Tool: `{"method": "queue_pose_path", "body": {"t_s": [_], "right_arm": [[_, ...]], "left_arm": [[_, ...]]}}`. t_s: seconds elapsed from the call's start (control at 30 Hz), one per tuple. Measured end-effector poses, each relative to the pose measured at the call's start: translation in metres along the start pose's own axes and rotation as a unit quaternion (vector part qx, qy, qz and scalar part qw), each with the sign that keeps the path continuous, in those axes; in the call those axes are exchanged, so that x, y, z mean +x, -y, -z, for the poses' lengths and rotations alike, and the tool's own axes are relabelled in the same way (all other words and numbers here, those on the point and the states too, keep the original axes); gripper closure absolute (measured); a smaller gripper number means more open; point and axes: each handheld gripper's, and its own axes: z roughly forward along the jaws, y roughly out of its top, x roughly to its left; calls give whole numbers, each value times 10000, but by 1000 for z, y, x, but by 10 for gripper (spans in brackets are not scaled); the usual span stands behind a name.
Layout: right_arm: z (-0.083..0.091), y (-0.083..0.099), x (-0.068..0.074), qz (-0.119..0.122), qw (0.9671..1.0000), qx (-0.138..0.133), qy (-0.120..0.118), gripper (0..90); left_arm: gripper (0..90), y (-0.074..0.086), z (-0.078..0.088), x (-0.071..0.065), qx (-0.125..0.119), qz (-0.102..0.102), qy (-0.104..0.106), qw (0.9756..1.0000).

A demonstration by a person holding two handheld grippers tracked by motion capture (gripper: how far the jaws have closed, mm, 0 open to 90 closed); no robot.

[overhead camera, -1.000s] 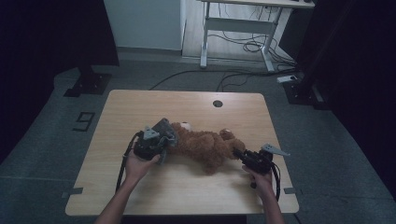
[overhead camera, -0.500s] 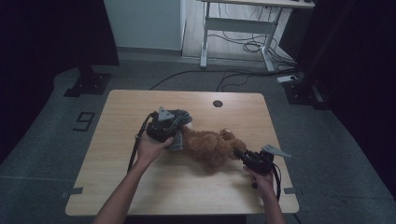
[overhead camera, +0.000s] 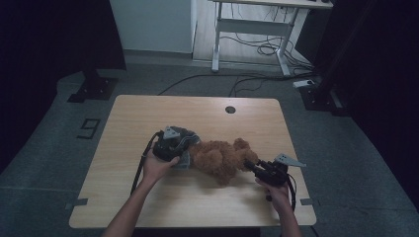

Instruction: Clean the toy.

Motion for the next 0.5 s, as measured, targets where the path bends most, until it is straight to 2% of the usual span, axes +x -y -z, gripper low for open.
{"method": "queue_pose_path", "body": {"t_s": [0.1, 0.2, 0.3, 0.5], "right_arm": [[4, -5, 6, 104, 9999, -15, -66, 432], [9, -13, 12, 120, 9999, -57, -80, 320], [12, -19, 20, 230, 9996, -122, -70, 291], [13, -24, 29, 266, 9993, -153, -193, 248]], "left_arm": [[769, 13, 4, -6, -148, 12, -27, 9999], [769, 24, 8, -15, -197, -139, -47, 9997], [770, 33, 12, -23, -185, -287, -90, 9994], [771, 45, 15, -29, -192, -304, -5, 9994]]}}
